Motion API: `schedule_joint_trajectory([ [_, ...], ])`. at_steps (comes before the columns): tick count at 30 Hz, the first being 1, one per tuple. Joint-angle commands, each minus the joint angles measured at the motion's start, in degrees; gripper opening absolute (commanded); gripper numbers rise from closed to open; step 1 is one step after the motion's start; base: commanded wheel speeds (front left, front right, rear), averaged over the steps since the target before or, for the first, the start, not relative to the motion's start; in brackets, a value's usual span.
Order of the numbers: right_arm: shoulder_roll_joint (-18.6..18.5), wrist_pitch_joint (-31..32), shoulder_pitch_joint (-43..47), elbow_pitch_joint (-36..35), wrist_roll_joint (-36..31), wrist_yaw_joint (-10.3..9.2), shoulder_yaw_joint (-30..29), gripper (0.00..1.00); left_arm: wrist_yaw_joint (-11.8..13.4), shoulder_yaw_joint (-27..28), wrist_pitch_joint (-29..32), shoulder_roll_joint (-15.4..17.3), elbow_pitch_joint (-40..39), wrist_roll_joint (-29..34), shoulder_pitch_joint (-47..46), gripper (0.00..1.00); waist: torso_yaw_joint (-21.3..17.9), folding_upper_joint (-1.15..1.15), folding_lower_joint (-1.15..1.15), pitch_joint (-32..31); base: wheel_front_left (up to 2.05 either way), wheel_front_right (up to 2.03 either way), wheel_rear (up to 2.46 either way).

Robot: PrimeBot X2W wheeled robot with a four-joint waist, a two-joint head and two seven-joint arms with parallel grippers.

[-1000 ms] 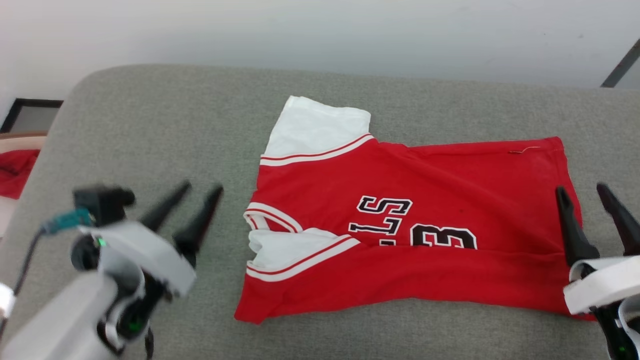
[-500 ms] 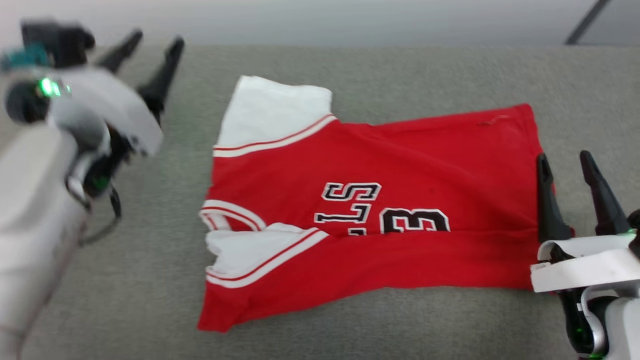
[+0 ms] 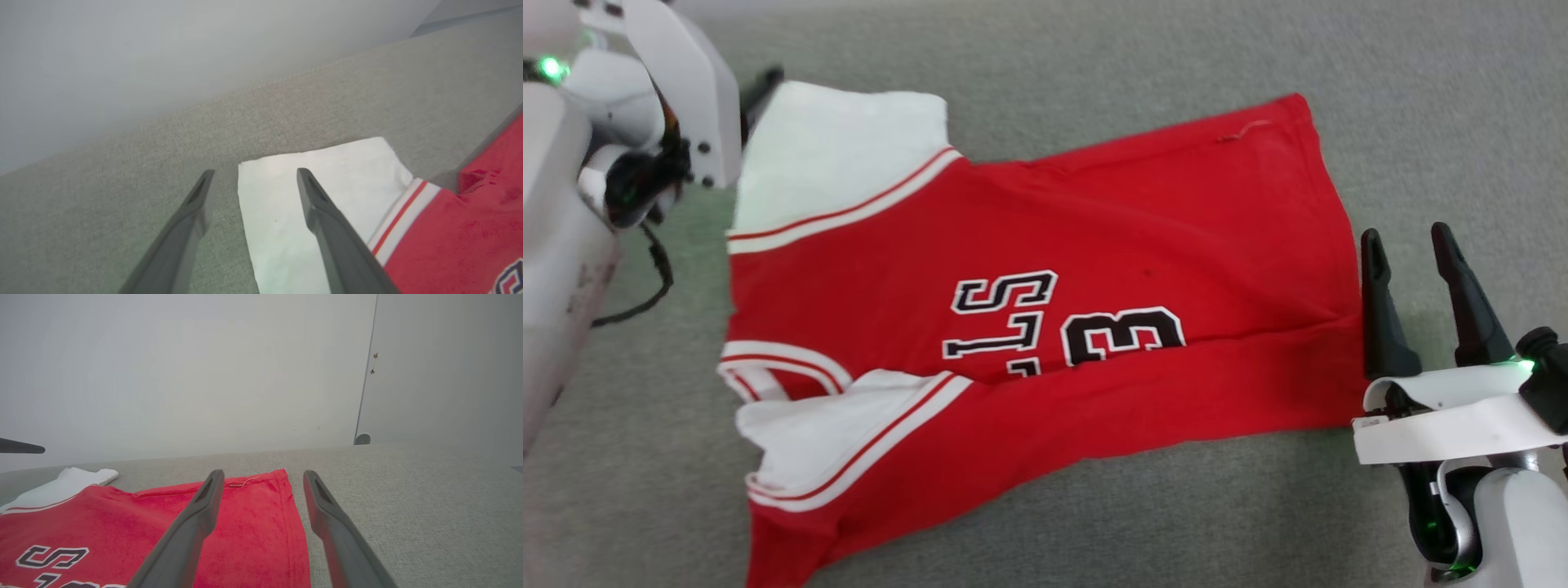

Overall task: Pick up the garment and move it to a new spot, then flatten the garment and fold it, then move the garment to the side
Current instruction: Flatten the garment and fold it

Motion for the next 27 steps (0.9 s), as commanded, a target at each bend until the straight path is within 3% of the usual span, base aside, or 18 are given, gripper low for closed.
schedule_joint_trajectory([
  [1, 0.3, -0.4, -0.7, 0.2, 0.4, -0.04, 0.5, 1.0, -0.1, -1.3, 3.1, 1.0, 0.9, -1.4, -0.8, 1.0, -2.6, 0.0, 0.0, 2.8, 0.0, 0.0, 0.0],
  [7, 0.3, -0.6, -0.9, 0.2, 0.6, -0.04, 1.3, 1.0, -0.2, -4.5, 11.1, 2.2, 2.5, -5.4, -2.4, 1.0, -2.9, 0.0, 0.0, 3.9, 0.0, 0.0, 0.0],
  [17, -0.5, -0.4, -2.1, -0.5, 1.5, -0.04, 2.0, 1.0, -0.2, -9.0, 14.0, 1.5, 1.5, -8.5, -4.1, 1.0, -2.7, 0.0, 0.0, 6.2, 0.0, 0.0, 0.0],
  [18, -0.5, -0.4, -2.1, -0.6, 1.5, -0.04, 2.1, 1.0, -0.2, -9.4, 14.1, 1.3, 1.4, -8.8, -4.2, 0.96, -2.7, 0.0, 0.0, 6.5, 0.0, 0.0, 0.0],
  [19, -0.6, -0.4, -2.3, -0.7, 1.7, -0.04, 2.1, 1.0, -0.2, -9.7, 14.2, 1.1, 1.2, -9.1, -4.4, 0.61, -2.6, 0.0, 0.0, 6.8, 0.0, 0.0, 0.0],
  [21, -0.8, -0.1, -3.0, -0.8, 1.9, -0.04, 2.6, 1.0, -0.2, -10.5, 13.9, 1.0, 0.6, -9.7, -4.7, 0.15, -2.6, 0.0, 0.0, 7.2, 0.0, 0.0, 0.0],
  [22, -1.1, 0.1, -3.5, -0.8, 2.0, -0.04, 3.0, 1.0, -0.2, -10.8, 13.9, 1.1, 0.4, -10.0, -4.8, 0.0, -2.6, 0.0, 0.0, 7.4, 0.0, 0.0, 0.0],
  [27, -5.9, 4.3, -8.6, -0.8, 3.3, -0.05, 7.5, 1.0, -0.2, -11.9, 12.3, 2.3, 0.2, -11.3, -5.1, 0.0, -2.7, 0.0, 0.0, 7.3, 0.0, 0.0, 0.0],
])
